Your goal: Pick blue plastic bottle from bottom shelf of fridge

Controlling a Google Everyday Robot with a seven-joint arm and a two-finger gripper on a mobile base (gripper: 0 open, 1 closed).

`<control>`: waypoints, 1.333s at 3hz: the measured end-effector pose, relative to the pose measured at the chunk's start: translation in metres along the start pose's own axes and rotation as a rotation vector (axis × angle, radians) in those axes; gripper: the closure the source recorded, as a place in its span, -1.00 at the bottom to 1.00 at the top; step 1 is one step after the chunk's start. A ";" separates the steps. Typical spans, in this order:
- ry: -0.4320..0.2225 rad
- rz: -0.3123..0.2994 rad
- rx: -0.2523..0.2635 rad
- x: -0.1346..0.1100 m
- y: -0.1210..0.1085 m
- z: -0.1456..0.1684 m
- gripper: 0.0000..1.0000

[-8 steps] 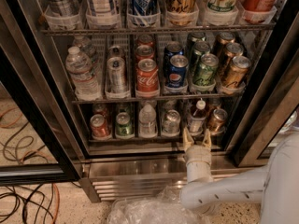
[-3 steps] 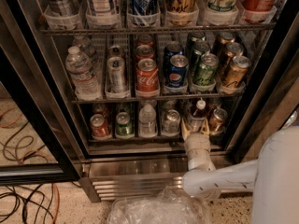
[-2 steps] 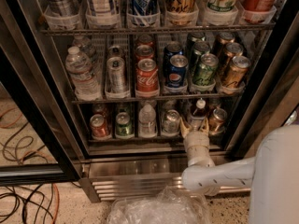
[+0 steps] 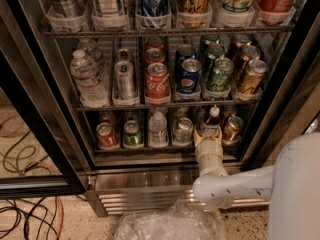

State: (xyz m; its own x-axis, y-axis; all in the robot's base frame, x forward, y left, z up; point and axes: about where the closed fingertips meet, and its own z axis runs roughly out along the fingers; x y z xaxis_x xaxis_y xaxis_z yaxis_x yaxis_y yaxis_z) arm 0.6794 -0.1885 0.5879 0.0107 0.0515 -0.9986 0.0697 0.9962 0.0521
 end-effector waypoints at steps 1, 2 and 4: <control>0.000 0.000 0.000 -0.003 0.000 0.000 0.99; -0.033 0.028 0.021 -0.013 -0.005 -0.003 1.00; -0.091 0.049 0.036 -0.027 -0.012 -0.007 1.00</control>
Offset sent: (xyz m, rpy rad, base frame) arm -0.0105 -0.0124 0.0231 0.0578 -0.0781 -0.0535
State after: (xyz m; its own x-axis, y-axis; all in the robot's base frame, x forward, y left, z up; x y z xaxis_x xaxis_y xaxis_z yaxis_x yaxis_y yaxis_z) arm 0.6710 -0.2012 0.6139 0.1057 0.0917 -0.9902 0.1031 0.9894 0.1026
